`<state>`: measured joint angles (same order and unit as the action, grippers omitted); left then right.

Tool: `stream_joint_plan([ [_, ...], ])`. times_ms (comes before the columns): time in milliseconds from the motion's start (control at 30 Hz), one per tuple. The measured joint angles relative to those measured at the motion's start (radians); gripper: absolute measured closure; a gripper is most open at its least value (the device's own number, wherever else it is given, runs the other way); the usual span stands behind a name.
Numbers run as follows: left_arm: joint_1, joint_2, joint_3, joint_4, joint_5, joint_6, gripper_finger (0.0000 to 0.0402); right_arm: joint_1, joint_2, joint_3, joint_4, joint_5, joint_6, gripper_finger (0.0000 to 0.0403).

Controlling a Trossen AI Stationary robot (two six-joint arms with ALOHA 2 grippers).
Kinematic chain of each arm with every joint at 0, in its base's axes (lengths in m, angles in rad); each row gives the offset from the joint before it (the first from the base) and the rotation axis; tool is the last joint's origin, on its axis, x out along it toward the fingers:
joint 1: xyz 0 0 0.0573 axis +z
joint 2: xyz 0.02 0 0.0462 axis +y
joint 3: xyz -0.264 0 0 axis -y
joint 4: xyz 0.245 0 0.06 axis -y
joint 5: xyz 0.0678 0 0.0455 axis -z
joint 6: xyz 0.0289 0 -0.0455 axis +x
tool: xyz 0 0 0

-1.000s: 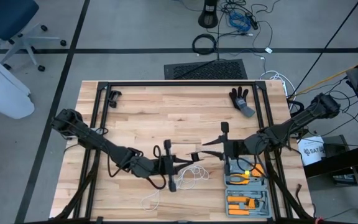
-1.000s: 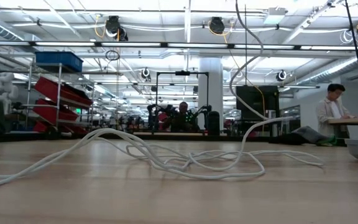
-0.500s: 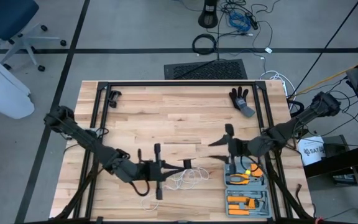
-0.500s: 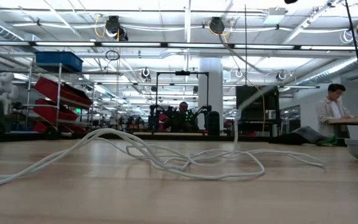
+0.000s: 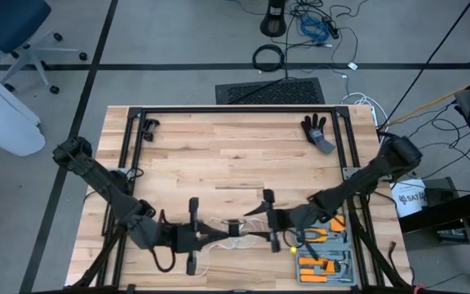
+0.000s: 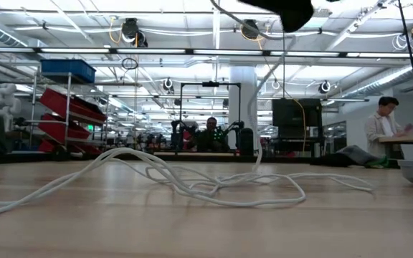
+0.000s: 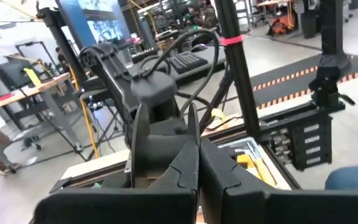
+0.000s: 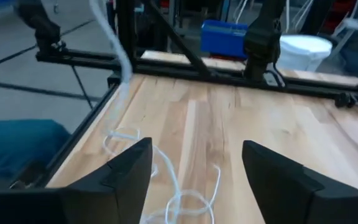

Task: Coil cords
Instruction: Coil the white cable wire onto the spool

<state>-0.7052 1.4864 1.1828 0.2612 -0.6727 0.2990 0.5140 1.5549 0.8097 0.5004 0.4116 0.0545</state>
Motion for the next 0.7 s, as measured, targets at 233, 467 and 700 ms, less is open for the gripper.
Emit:
stream_joint_plan([
  [233,-0.064,0.001,0.0,-0.085,-0.117,-0.004,0.04,-0.009,0.087,0.0,0.086,-0.023,0.001,0.0164],
  [467,-0.116,0.001,0.0,-0.086,-0.119,-0.004,0.04,-0.022,0.138,0.0,0.089,-0.027,0.016,0.0166],
  [700,-0.146,0.001,0.0,-0.089,-0.178,-0.004,0.04,-0.032,0.141,0.0,0.15,-0.224,0.045,0.0167],
])
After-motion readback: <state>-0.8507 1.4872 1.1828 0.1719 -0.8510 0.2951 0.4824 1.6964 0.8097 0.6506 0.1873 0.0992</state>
